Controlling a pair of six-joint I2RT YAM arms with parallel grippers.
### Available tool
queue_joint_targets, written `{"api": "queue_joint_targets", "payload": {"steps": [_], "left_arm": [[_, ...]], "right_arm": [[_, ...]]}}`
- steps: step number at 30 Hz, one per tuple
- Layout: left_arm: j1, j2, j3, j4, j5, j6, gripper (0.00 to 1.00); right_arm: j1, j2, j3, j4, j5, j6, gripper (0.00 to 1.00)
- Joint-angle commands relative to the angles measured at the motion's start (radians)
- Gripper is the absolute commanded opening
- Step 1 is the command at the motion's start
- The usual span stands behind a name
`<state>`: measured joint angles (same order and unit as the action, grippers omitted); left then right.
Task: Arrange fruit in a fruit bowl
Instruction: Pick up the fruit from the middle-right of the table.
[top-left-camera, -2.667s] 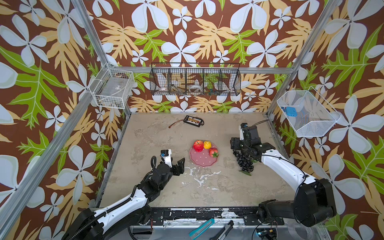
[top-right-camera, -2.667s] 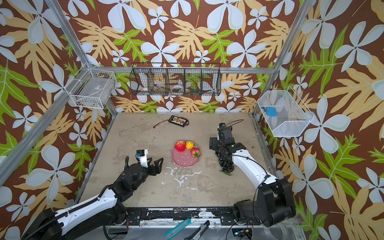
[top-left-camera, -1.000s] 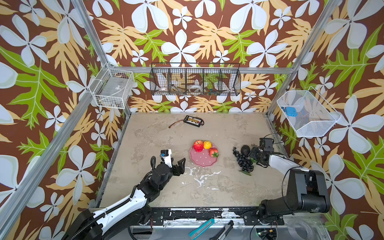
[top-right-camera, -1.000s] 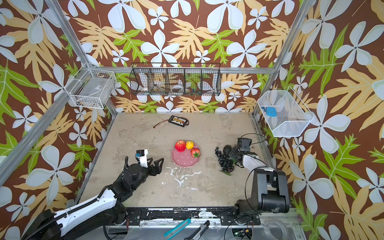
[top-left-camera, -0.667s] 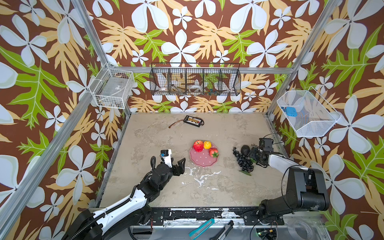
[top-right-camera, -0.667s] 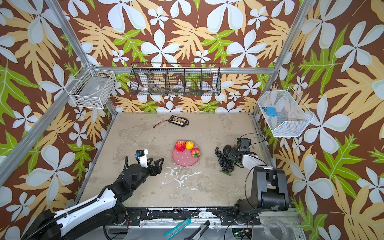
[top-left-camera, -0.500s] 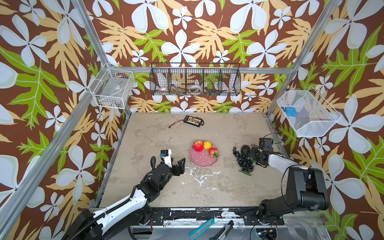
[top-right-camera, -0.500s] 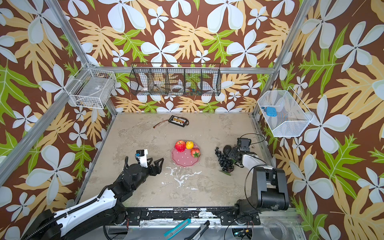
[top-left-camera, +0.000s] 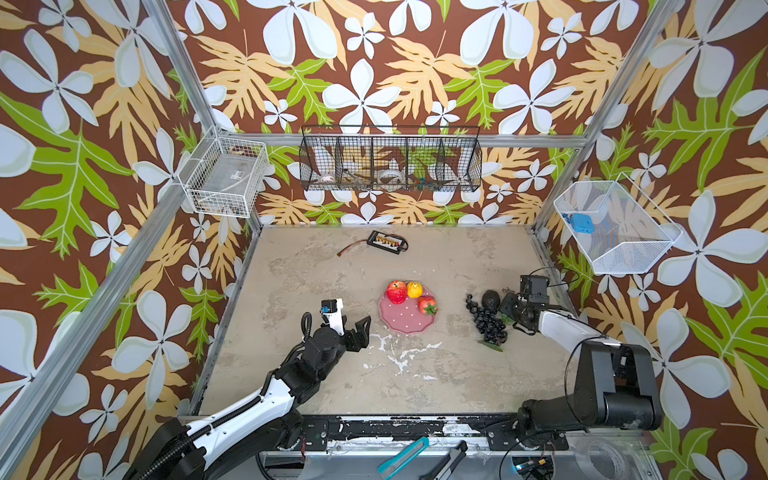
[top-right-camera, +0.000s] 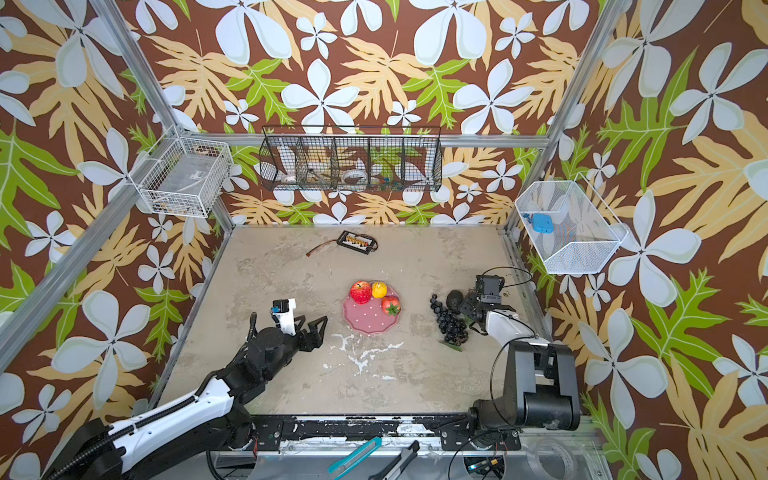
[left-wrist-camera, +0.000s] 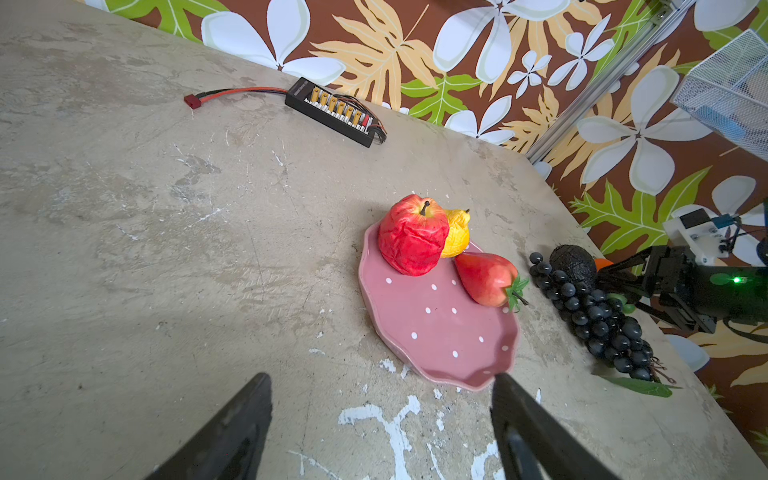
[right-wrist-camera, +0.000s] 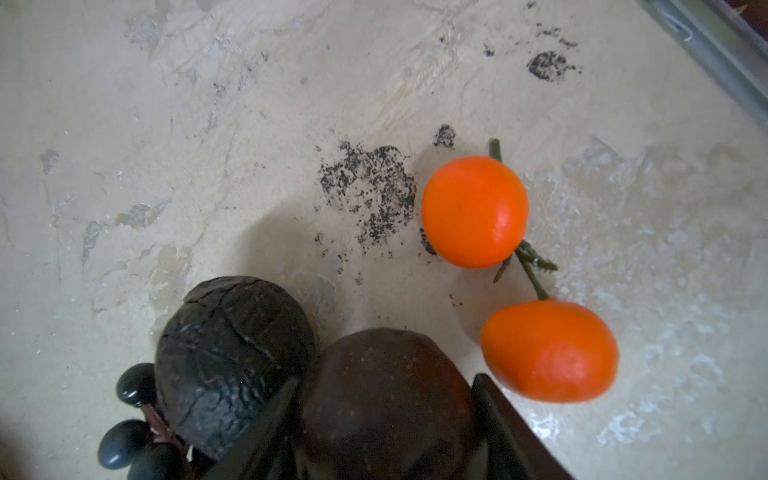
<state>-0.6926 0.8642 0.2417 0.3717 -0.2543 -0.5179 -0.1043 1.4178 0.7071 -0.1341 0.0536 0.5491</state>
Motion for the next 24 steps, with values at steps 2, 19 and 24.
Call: {"api": "queue_joint_targets", "payload": {"steps": [2,19,24], "left_arm": [[-0.001,0.010,0.002,0.024,-0.002,0.012,0.84],[-0.001,0.108,0.009,0.126,0.138,-0.022,0.83],[-0.001,0.183,0.064,0.151,0.239,-0.070,0.81]], "right_arm": [[0.000,-0.054,0.002,-0.028,0.020,0.012,0.60],[0.049,-0.253,-0.012,-0.006,-0.266,0.152,0.58],[0.198,-0.278,-0.003,0.032,-0.271,0.248,0.58]]}}
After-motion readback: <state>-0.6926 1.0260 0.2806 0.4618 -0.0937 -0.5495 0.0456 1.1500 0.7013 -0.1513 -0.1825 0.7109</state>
